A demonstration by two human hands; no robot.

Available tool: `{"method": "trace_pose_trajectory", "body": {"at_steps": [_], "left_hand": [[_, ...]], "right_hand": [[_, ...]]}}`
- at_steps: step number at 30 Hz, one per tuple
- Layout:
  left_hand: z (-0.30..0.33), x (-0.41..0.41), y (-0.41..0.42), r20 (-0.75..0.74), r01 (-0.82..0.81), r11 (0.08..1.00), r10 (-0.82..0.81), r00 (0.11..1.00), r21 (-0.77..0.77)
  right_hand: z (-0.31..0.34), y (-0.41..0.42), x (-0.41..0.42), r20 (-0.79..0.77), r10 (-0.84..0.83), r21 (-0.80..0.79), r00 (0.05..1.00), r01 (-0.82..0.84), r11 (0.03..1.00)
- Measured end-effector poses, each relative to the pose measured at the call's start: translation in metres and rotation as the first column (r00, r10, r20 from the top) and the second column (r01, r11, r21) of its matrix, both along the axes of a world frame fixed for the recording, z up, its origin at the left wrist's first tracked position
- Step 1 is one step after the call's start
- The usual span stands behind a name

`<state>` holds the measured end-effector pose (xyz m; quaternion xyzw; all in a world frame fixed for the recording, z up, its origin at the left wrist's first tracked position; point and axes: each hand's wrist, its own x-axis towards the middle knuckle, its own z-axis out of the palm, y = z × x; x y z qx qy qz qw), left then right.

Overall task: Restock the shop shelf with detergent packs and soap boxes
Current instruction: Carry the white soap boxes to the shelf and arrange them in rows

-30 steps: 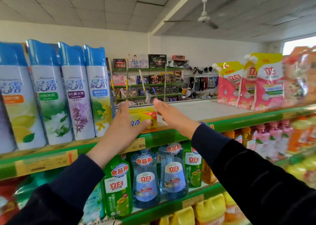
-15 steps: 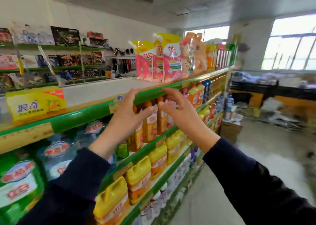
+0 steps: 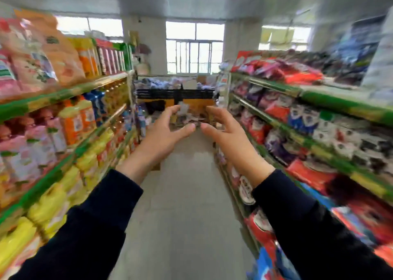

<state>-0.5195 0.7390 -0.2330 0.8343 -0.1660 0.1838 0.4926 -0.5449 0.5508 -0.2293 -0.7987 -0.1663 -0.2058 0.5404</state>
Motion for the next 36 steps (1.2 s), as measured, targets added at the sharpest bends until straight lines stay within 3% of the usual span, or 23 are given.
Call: {"method": "trace_pose_trajectory", "body": {"at_steps": [4,8,13,24,28,31,33,36], "left_hand": [[0.009,0.041,-0.115,0.005,0.258,0.965,-0.258,0.966,-0.045],[0.016,0.069,-0.215,0.01,0.413,0.908,-0.414,0.91,-0.067],[0.021,0.094,-0.341,0.041,0.618,0.784,-0.616,0.786,-0.066],[0.028,0.136,-0.518,0.063,0.849,0.527,-0.847,0.527,-0.016],[0.032,0.167,-0.565,0.074,0.88,0.473,-0.88,0.47,0.036],[0.043,0.202,-0.596,0.11,0.882,0.453,-0.89,0.442,0.13],[0.054,0.229,-0.618,0.122,0.875,0.436,-0.9,0.419,0.21],[0.07,0.268,-0.653,0.105,0.818,0.424,-0.903,0.417,0.388]], "right_hand": [[0.003,-0.106,0.003,0.014,-0.191,0.024,0.981,0.191,0.981],[0.01,-0.196,0.001,0.006,-0.341,0.027,0.94,0.341,0.94],[0.015,-0.292,-0.009,0.004,-0.528,-0.018,0.849,0.528,0.849],[0.027,-0.42,-0.013,0.002,-0.782,-0.143,0.623,0.774,0.617],[0.041,-0.461,0.003,0.06,-0.875,-0.222,0.481,0.861,0.458],[0.059,-0.487,0.019,0.154,-0.932,-0.339,0.328,0.904,0.262],[0.07,-0.503,0.031,0.209,-0.942,-0.465,0.262,0.874,0.139],[0.081,-0.522,0.051,0.174,-0.971,-0.685,0.162,0.729,-0.001]]}}
